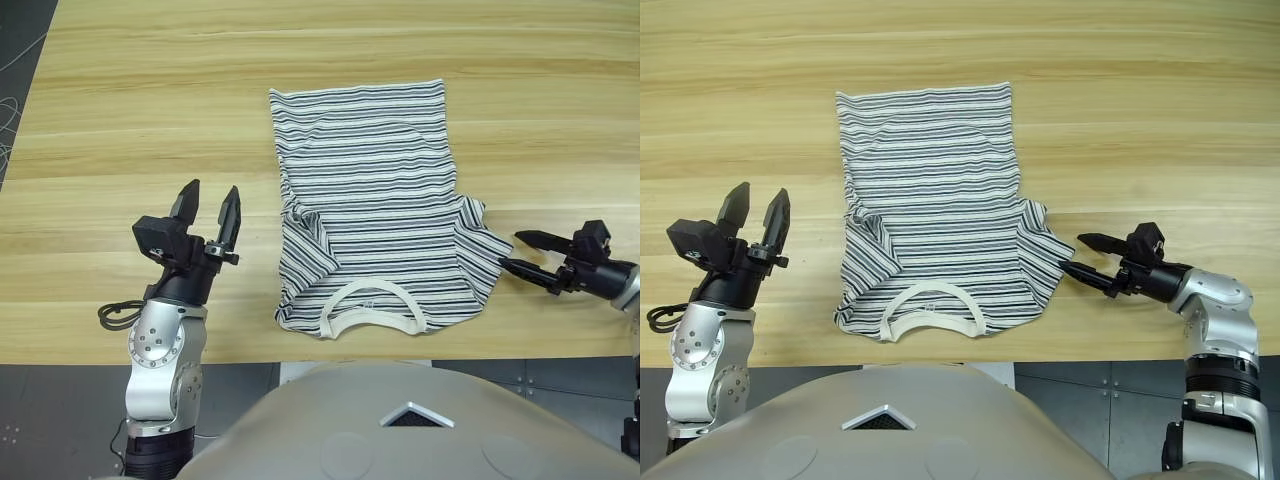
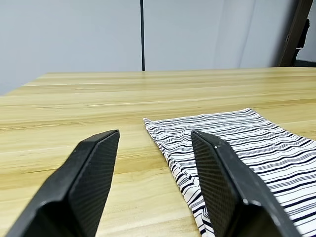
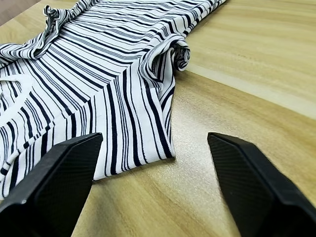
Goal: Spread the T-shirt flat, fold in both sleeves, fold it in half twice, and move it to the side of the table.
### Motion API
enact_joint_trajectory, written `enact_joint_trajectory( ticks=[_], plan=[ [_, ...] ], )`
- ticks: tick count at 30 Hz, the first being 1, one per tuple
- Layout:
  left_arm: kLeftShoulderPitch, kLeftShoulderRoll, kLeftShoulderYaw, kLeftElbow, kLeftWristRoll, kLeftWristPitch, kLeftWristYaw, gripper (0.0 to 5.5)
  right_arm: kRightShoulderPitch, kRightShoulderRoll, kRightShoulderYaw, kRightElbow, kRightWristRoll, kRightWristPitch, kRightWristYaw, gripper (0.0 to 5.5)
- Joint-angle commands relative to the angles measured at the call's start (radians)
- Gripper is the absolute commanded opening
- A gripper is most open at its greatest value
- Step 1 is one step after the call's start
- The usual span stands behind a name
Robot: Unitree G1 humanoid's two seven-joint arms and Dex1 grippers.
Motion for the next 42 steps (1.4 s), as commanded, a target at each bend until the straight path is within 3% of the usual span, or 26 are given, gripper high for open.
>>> enact_joint_trajectory(
  ticks=[1,16,22,31,42],
  plan=[
    [0.0,-0.024,0.031,0.031,-0.032,0.008,-0.03,2.72,0.011,-0.008,0.032,0.007,-0.045,-0.016,0.024,3.2],
    [-0.013,-0.108,0.025,-0.013,0.006,0.017,-0.029,2.72,-0.03,0.01,0.021,0.096,-0.057,-0.085,0.015,0.12],
    [-0.018,-0.121,0.016,-0.025,0.022,0.032,-0.025,2.72,-0.033,0.014,0.012,0.06,-0.022,-0.072,0.045,0.12],
    [-0.021,-0.127,-0.01,-0.021,0.046,0.035,-0.043,2.72,-0.037,0.042,0.01,-0.258,0.089,0.016,0.044,0.12],
    [-0.029,-0.135,-0.042,0.003,0.069,0.026,-0.06,2.72,-0.005,0.086,0.246,-0.426,-0.103,-0.057,-0.011,0.12]
  ],
)
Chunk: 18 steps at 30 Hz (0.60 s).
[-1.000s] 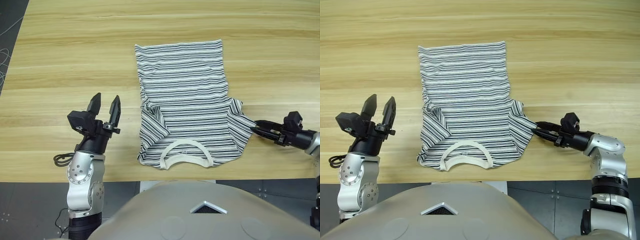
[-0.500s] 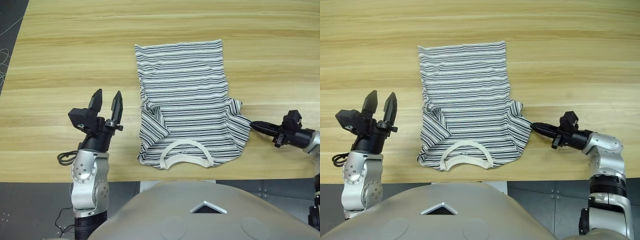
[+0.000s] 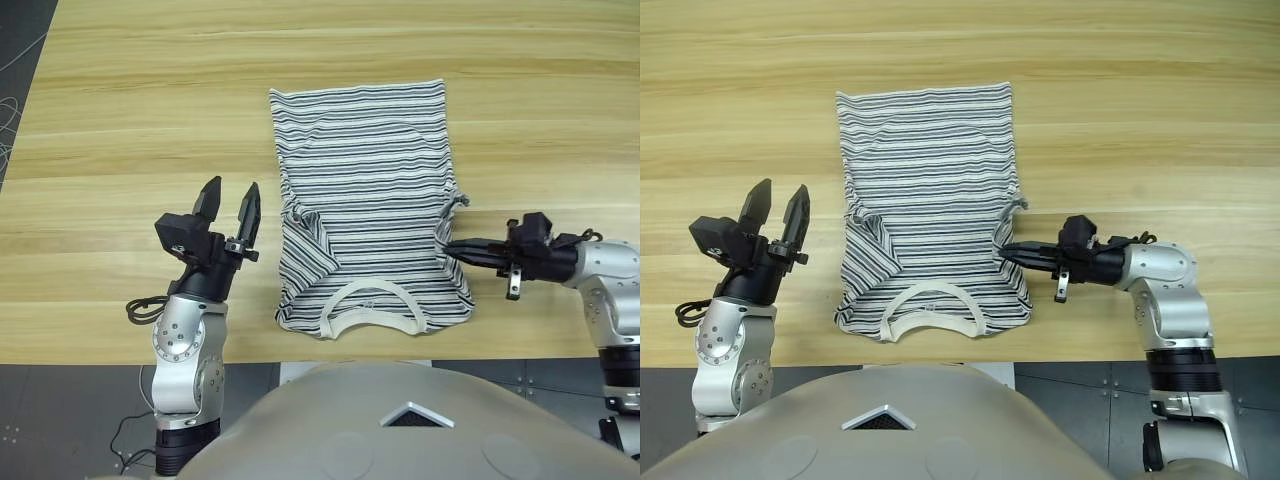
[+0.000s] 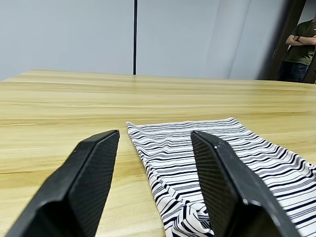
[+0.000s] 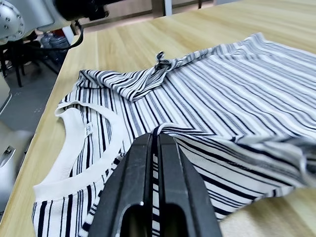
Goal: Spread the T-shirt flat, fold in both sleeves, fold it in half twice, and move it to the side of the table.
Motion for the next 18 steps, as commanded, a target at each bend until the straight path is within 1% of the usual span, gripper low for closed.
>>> enact_joint_trajectory(
  ticks=[1,4,6,8,9,10,12,15,17,18],
  plan=[
    [0.002,-0.005,-0.009,0.015,0.013,-0.005,-0.008,2.72,0.0,0.0,0.075,0.016,-0.119,-0.072,-0.032,0.12],
    [0.012,-0.013,-0.011,0.03,0.017,-0.02,-0.012,2.72,-0.002,-0.001,0.11,0.049,-0.172,-0.111,-0.045,0.12],
    [0.018,-0.014,-0.016,0.035,0.021,-0.029,-0.021,2.72,-0.017,0.018,0.109,0.081,-0.212,-0.134,-0.107,0.12],
    [0.024,-0.015,-0.012,0.045,0.024,-0.038,-0.025,2.72,-0.018,0.017,0.104,0.069,-0.176,-0.101,-0.101,0.46],
    [0.026,-0.014,-0.011,0.049,0.024,-0.041,-0.027,2.72,-0.003,0.001,0.106,0.036,-0.128,-0.062,-0.063,0.76],
    [0.026,-0.011,-0.011,0.052,0.026,-0.043,-0.03,2.72,0.015,-0.016,0.108,-0.002,-0.076,-0.022,-0.024,0.86],
    [0.025,-0.005,-0.013,0.055,0.033,-0.046,-0.034,2.72,0.035,-0.033,0.106,-0.049,-0.005,0.037,0.025,1.34],
    [0.021,0.015,-0.02,0.056,0.05,-0.042,-0.051,2.72,0.048,-0.044,0.102,-0.077,0.026,0.076,0.04,2.02],
    [0.018,0.038,-0.022,0.063,0.079,-0.05,-0.067,2.72,0.035,-0.039,0.094,-0.067,0.02,0.067,0.024,2.42],
    [0.016,0.062,-0.021,0.071,0.115,-0.06,-0.077,2.72,0.018,-0.026,0.075,-0.047,0.01,0.04,0.0,2.42]
  ],
)
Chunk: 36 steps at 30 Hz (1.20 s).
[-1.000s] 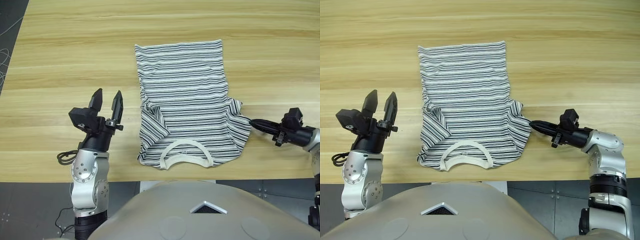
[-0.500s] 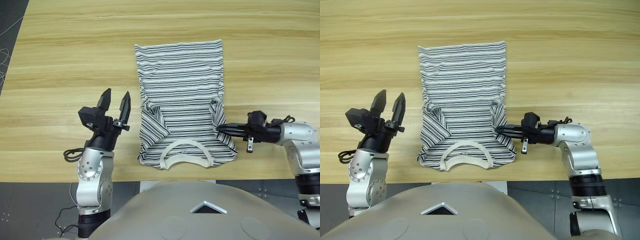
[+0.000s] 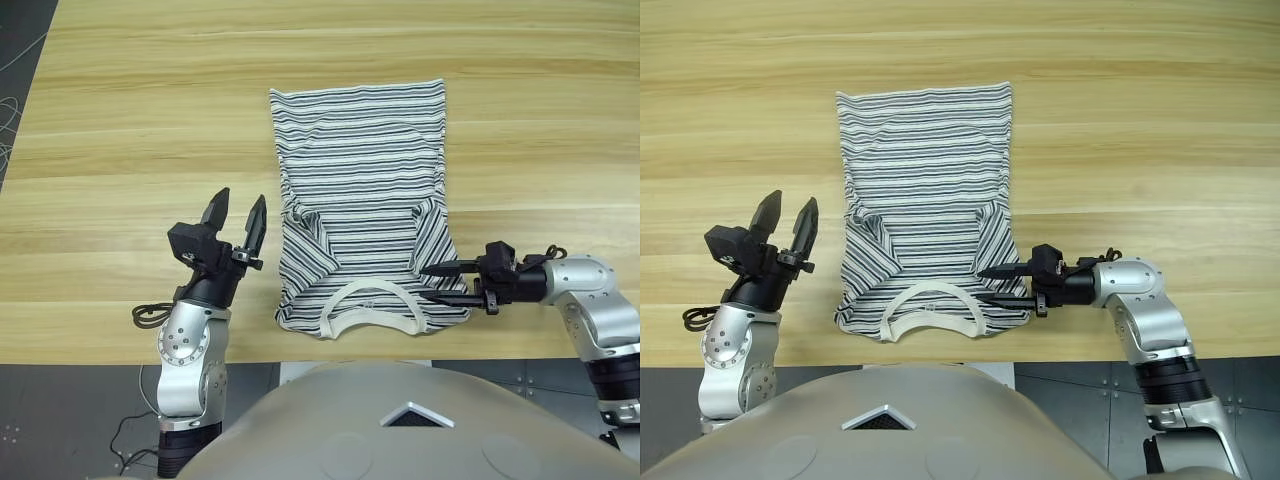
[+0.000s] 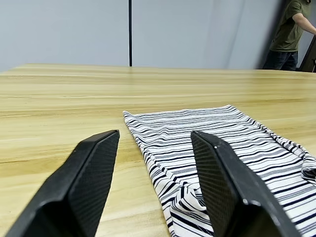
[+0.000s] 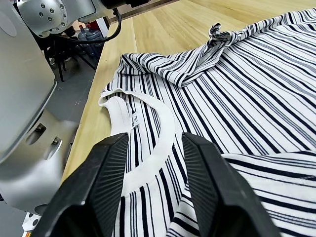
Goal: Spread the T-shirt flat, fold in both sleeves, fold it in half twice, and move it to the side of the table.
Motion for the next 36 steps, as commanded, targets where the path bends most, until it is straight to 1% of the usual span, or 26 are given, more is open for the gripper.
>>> enact_joint_trajectory(
  ticks=[1,2,3,4,5,6,7,9,10,11,15,16,19,23,26,29,32,36],
  plan=[
    [-0.006,0.112,0.016,0.037,0.14,-0.045,-0.041,2.72,-0.06,0.032,-0.092,0.059,-0.022,-0.101,-0.089,2.42],
    [-0.006,0.174,0.047,0.064,0.216,-0.074,-0.046,2.72,-0.082,0.046,-0.142,0.09,-0.02,-0.157,-0.12,2.42],
    [-0.009,0.251,0.08,0.115,0.321,-0.125,-0.038,2.89,-0.09,0.051,-0.191,0.108,-0.015,-0.206,-0.145,2.45],
    [-0.002,0.335,0.102,0.162,0.42,-0.189,-0.044,3.04,-0.117,0.08,-0.247,0.157,-0.059,-0.357,-0.215,2.45],
    [0.01,0.394,0.121,0.194,0.47,-0.25,-0.058,3.21,-0.133,0.099,-0.286,0.191,-0.084,-0.45,-0.258,2.45],
    [0.009,0.443,0.134,0.223,0.533,-0.3,-0.051,3.42,-0.148,0.095,-0.305,0.249,-0.173,-0.628,-0.3,2.45],
    [0.01,0.492,0.13,0.261,0.633,-0.355,-0.016,3.6,-0.17,0.078,-0.308,0.33,-0.29,-0.833,-0.337,2.45],
    [0.03,0.567,0.084,0.314,0.825,-0.457,0.042,3.99,-0.195,0.018,-0.296,0.485,-0.509,-1.185,-0.377,2.45],
    [0.037,0.595,0.062,0.319,0.916,-0.504,0.077,4.14,-0.198,0.005,-0.303,0.538,-0.568,-1.316,-0.389,2.45],
    [0.039,0.62,0.047,0.316,0.995,-0.536,0.108,4.35,-0.194,-0.008,-0.302,0.576,-0.611,-1.413,-0.391,2.45],
    [0.05,0.671,-0.022,0.296,1.178,-0.622,0.166,5.17,-0.209,-0.085,-0.264,0.729,-0.778,-1.66,-0.406,2.45],
    [0.056,0.675,-0.044,0.29,1.217,-0.637,0.187,5.33,-0.216,-0.103,-0.251,0.756,-0.82,-1.701,-0.424,2.45],
    [0.068,0.659,-0.117,0.277,1.232,-0.65,0.187,5.33,-0.2,-0.143,-0.177,0.771,-0.886,-1.738,-0.486,2.45],
    [0.04,0.638,-0.205,0.285,1.242,-0.641,0.184,5.33,-0.17,-0.143,-0.073,0.755,-0.924,-1.736,-0.566,2.45],
    [0.041,0.667,-0.219,0.286,1.212,-0.637,0.153,5.33,-0.159,-0.152,-0.017,0.742,-0.931,-1.719,-0.617,2.45],
    [0.056,0.699,-0.23,0.278,1.157,-0.61,0.08,5.33,-0.155,-0.156,0.021,0.718,-0.926,-1.694,-0.664,2.45],
    [0.09,0.755,-0.212,0.262,1.1,-0.573,0.006,5.33,-0.161,-0.164,0.047,0.712,-0.938,-1.676,-0.697,2.45],
    [0.14,0.813,-0.193,0.243,1.076,-0.546,-0.033,5.33,-0.169,-0.179,0.083,0.709,-0.947,-1.658,-0.729,2.45]
  ],
)
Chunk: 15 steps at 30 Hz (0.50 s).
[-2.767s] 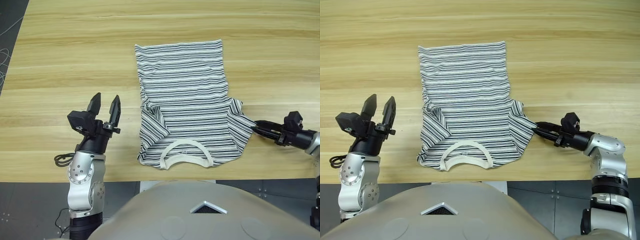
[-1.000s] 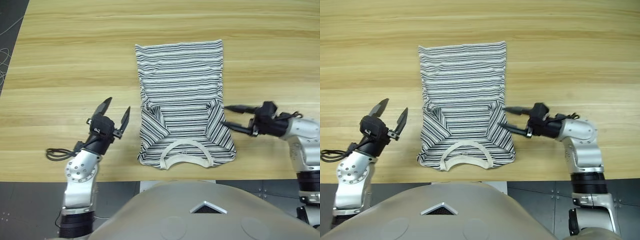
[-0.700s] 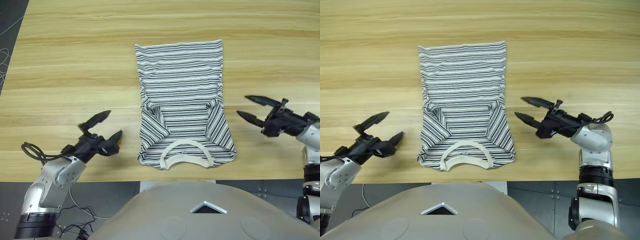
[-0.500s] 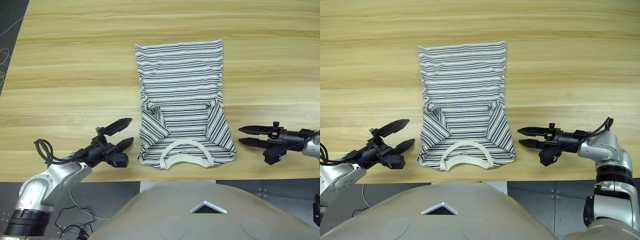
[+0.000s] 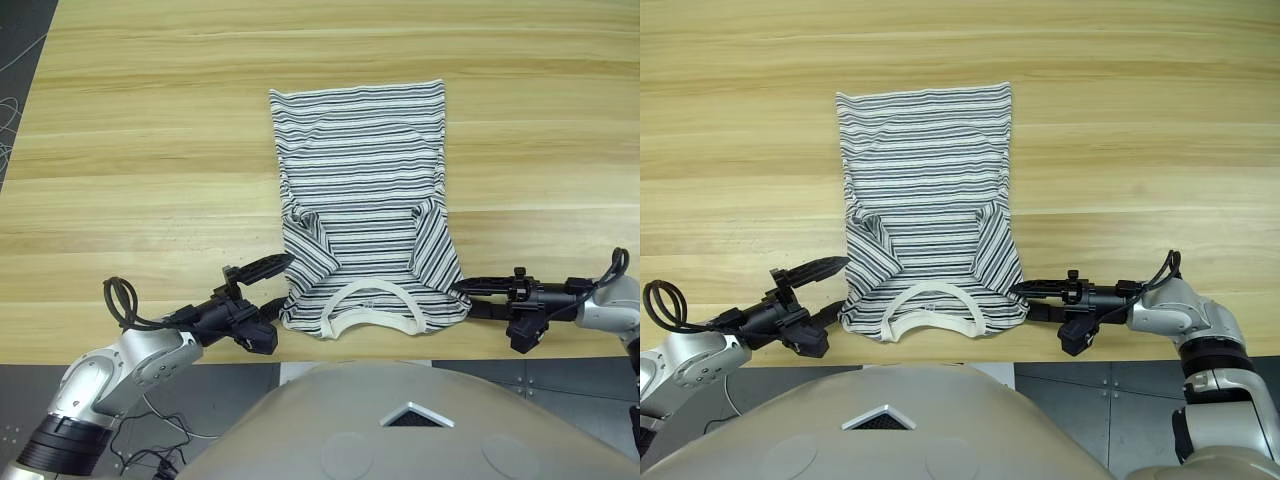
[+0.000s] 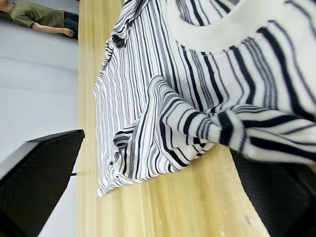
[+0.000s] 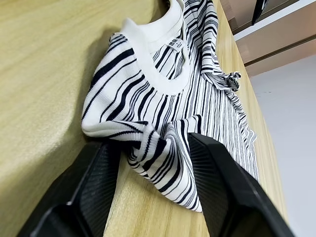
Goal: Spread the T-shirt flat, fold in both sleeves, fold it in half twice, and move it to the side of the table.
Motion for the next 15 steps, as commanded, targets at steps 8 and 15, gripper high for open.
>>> enact_joint_trajectory(
  ticks=[8,15],
  plan=[
    [0.096,0.082,-0.099,0.027,0.054,0.088,-0.227,5.33,-0.014,-0.037,0.082,-0.02,-0.056,0.06,-0.044,2.45],
    [0.098,0.1,-0.13,0.025,0.044,0.09,-0.235,3.78,-0.013,-0.044,0.092,-0.029,-0.071,0.079,-0.083,0.89]
  ],
)
